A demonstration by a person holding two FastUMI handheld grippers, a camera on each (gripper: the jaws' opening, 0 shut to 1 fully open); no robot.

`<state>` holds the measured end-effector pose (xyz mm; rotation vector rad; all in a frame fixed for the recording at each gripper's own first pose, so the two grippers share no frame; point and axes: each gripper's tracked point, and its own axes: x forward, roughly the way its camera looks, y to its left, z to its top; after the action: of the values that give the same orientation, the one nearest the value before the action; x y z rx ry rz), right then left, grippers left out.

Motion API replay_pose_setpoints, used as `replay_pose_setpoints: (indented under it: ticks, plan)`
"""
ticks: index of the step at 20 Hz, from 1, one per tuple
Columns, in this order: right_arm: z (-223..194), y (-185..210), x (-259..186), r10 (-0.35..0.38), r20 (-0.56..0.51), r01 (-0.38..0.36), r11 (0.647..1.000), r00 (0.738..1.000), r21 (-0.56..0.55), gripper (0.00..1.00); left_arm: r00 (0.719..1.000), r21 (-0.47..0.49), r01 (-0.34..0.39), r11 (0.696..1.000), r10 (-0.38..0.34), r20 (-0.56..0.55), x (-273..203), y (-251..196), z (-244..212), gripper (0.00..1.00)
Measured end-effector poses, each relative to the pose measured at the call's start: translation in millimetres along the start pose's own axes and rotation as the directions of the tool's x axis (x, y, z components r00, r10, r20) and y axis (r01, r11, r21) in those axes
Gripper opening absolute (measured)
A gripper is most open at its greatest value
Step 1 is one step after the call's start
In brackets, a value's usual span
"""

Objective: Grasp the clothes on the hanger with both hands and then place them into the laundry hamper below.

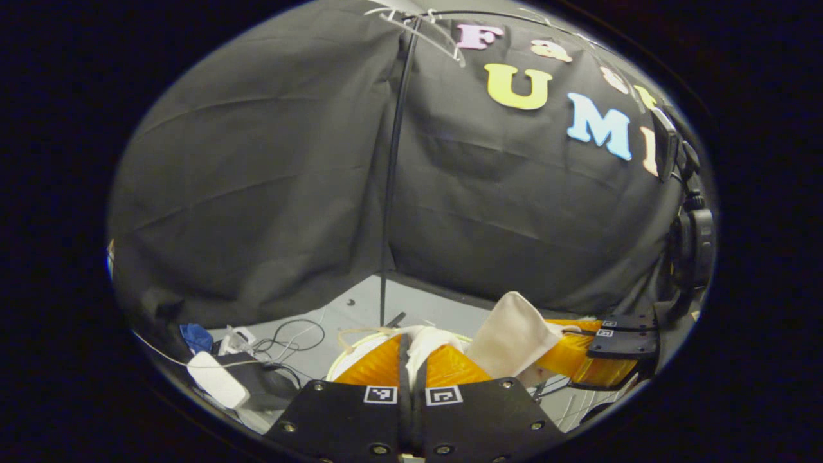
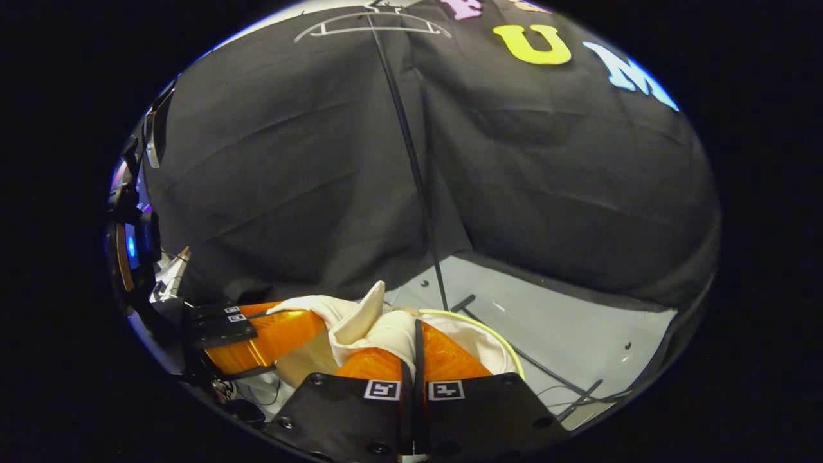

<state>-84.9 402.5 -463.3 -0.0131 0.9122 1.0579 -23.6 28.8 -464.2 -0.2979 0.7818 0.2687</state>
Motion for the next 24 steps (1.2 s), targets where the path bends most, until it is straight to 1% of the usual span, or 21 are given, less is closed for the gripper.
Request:
replay_pose_setpoints:
  ticks: [4,5,7,9,10,11,12,13,14,16,17,19,20,21,24]
  plan:
    - [-49.4,-11.8,47.7,-0.042,-0.062,0.043,0.999,0.997,0.018,0.00,0.999,0.000,-0.022,1.000,0.022,-0.044,58.8,-10.7,-23.8,0.01]
    - [-58.4,-14.6,60.5,-0.051,-0.077,0.051,0.999,0.996,0.007,0.00,0.998,-0.009,-0.031,0.999,0.030,-0.062,59.1,-7.0,-36.6,0.02]
    - [-74.3,-19.4,91.2,-0.072,-0.094,0.071,0.997,0.993,-0.017,0.02,0.995,-0.022,-0.052,0.998,0.050,-0.090,78.6,7.3,-63.0,0.01]
    - [-86.9,-26.3,106.9,-0.100,-0.119,0.096,0.995,0.988,-0.038,0.02,0.991,-0.024,-0.067,0.997,0.064,-0.120,94.6,21.1,-83.5,0.02]
    - [-91.7,-30.2,111.1,-0.116,-0.127,0.111,0.993,0.985,-0.045,0.04,0.989,-0.025,-0.067,0.997,0.063,-0.132,101.6,22.1,-91.2,0.01]
    - [-94.9,-35.8,114.0,-0.132,-0.130,0.126,0.991,0.983,-0.049,0.05,0.988,-0.025,-0.075,0.997,0.071,-0.139,106.9,25.8,-95.4,0.04]
    - [-94.7,-36.9,115.3,-0.146,-0.123,0.141,0.989,0.982,-0.049,0.08,0.988,-0.027,-0.071,0.997,0.067,-0.137,111.2,28.6,-97.8,0.12]
    - [-93.5,-39.4,112.3,-0.164,-0.115,0.159,0.986,0.980,-0.047,0.26,0.988,-0.020,-0.076,0.997,0.073,-0.134,109.7,33.0,-97.0,0.19]
    - [-92.7,-40.8,111.9,-0.172,-0.101,0.169,0.985,0.980,-0.039,0.50,0.989,-0.010,-0.091,0.996,0.089,-0.118,107.3,39.0,-93.6,0.46]
    - [-92.2,-49.6,103.1,-0.213,-0.079,0.211,0.977,0.974,-0.034,0.97,0.991,0.015,-0.093,0.996,0.094,-0.093,104.9,42.3,-85.4,0.98]
    - [-90.2,-51.1,98.2,-0.227,-0.072,0.225,0.974,0.971,-0.030,0.93,0.992,0.031,-0.089,0.996,0.092,-0.082,102.3,41.3,-80.3,0.99]
    - [-85.0,-47.3,85.8,-0.240,-0.056,0.240,0.971,0.969,-0.013,0.93,0.994,0.051,-0.073,0.996,0.076,-0.075,96.5,37.3,-74.4,0.99]
    - [-80.5,-46.3,80.6,-0.249,-0.043,0.249,0.969,0.968,-0.008,0.96,0.995,0.058,-0.069,0.996,0.073,-0.075,92.8,35.7,-69.0,0.99]
    - [-72.8,-46.2,73.5,-0.254,-0.028,0.254,0.967,0.967,-0.005,0.96,0.995,0.064,-0.061,0.996,0.066,-0.069,86.1,33.9,-61.9,0.99]
    - [-39.1,-39.2,45.0,-0.267,0.037,0.267,0.964,0.963,0.014,0.96,0.999,0.091,-0.044,0.995,0.046,-0.025,61.7,28.3,-22.6,0.98]
